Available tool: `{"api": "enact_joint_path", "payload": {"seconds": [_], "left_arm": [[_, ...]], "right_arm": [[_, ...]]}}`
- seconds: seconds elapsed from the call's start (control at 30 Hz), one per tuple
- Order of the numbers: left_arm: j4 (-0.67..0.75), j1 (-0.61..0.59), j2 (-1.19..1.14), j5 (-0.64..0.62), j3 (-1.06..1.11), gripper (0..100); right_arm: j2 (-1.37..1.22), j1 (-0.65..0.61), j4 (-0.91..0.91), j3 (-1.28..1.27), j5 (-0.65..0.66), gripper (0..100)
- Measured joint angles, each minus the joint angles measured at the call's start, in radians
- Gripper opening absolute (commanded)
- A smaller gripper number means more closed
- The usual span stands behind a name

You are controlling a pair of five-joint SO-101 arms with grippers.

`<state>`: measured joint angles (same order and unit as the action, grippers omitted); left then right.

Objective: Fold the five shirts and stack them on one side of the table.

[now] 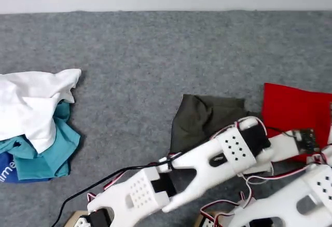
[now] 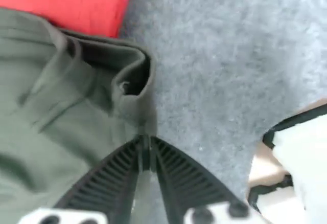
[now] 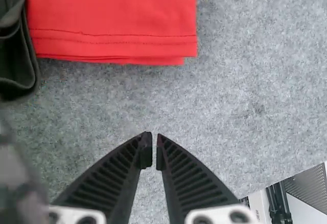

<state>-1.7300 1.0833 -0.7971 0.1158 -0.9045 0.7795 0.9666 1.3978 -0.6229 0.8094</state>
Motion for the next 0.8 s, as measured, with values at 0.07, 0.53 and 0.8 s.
{"api": "enact_joint_path", "payload": {"seconds": [0.07, 0.53, 0.8], "left_arm": [[0.0, -0.023, 0.031, 0.0, 0.0, 1], [0.078, -0.356, 0.071, 0.0, -0.008, 1], [0.198, -0.459, -0.141, 0.0, -0.009, 1]], "right_arm": [[0.0, 0.0, 0.0, 0.0, 0.0, 2.8], [0.0, 0.0, 0.0, 0.0, 0.0, 2.9], [0.0, 0.0, 0.0, 0.0, 0.0, 2.9]]}}
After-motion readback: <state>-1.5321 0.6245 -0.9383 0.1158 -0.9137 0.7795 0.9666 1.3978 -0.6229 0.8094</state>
